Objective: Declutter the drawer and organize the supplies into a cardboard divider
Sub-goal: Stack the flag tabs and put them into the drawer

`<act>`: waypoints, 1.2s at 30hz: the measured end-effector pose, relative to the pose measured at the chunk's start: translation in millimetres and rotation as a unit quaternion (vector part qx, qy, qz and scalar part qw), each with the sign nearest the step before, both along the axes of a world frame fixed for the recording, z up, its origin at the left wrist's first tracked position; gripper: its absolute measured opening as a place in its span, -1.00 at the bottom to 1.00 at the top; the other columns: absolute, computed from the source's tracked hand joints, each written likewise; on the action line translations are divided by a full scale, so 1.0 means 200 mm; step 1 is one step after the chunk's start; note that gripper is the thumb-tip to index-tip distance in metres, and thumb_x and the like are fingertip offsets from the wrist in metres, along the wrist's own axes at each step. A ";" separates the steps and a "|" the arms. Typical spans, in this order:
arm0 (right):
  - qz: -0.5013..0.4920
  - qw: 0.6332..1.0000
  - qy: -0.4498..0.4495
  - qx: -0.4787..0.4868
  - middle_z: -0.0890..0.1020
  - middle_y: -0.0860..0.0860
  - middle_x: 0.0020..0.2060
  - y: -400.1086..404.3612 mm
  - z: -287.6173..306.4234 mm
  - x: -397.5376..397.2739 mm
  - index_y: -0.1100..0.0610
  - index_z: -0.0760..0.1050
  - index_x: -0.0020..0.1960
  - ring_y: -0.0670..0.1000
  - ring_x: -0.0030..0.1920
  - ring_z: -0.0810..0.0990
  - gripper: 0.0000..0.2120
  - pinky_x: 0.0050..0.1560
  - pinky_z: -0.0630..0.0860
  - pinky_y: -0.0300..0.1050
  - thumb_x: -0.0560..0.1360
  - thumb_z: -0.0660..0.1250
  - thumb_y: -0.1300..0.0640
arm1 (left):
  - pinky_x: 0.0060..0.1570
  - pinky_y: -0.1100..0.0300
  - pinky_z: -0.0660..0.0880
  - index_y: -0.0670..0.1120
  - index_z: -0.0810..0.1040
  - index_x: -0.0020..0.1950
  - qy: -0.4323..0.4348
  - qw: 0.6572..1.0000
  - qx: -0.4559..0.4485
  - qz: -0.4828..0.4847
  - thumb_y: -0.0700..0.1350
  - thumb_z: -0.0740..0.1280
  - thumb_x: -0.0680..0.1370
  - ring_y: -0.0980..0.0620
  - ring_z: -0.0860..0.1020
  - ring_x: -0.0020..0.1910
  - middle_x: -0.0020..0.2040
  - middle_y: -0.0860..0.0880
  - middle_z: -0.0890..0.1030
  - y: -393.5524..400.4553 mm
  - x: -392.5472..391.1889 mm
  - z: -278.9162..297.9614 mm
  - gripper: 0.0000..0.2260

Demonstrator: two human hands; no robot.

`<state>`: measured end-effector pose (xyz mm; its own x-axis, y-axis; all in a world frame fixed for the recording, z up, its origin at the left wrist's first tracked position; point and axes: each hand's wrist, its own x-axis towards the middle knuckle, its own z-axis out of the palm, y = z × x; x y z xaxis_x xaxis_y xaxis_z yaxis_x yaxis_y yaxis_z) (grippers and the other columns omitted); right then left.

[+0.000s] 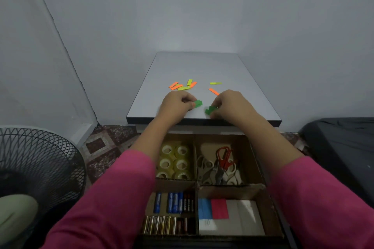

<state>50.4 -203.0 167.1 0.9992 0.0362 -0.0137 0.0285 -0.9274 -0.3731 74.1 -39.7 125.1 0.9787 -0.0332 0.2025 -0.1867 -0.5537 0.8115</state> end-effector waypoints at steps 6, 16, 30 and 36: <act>0.011 0.998 0.032 0.044 0.64 0.01 -0.02 -0.09 -0.07 -0.38 0.05 0.62 0.12 -0.01 -0.02 0.58 -0.76 0.07 0.54 -0.05 0.47 0.43 0.04 | -0.15 0.42 0.46 -0.07 0.64 -0.05 -0.011 0.990 -0.142 -0.015 -0.23 0.40 0.51 0.24 0.52 -0.19 -0.18 0.10 0.59 -0.09 -0.42 -0.06 -0.91; -0.096 0.967 0.226 -0.066 0.65 0.05 -0.07 -0.26 -0.51 -0.77 0.15 0.58 0.07 0.03 -0.04 0.65 -0.80 0.02 0.59 -0.10 0.46 0.40 0.14 | -0.04 0.34 0.54 -0.11 0.64 0.03 0.126 0.966 -0.224 -0.033 -0.24 0.38 0.51 0.11 0.61 -0.01 -0.02 0.00 0.66 -0.10 -0.78 -0.38 -0.88; -0.103 0.962 0.237 -0.087 0.55 0.14 0.23 -0.22 -0.61 -0.80 0.23 0.46 0.31 0.11 0.22 0.54 -0.70 0.16 0.47 -0.10 0.61 0.16 0.20 | -0.07 0.33 0.55 -0.01 0.64 -0.09 0.100 0.971 -0.208 -0.063 -0.27 0.39 0.50 0.13 0.60 -0.09 -0.07 -0.02 0.66 -0.11 -0.77 -0.40 -0.85; -0.145 0.972 0.180 -0.024 0.57 0.08 -0.14 -0.32 -0.51 -0.78 0.21 0.53 0.12 0.08 -0.12 0.57 -0.80 -0.10 0.53 -0.09 0.57 0.18 0.23 | 0.02 0.22 0.55 0.04 0.66 -0.09 0.116 0.969 -0.061 -0.208 -0.23 0.39 0.51 0.16 0.58 -0.07 -0.10 0.14 0.60 -0.19 -0.83 -0.38 -0.83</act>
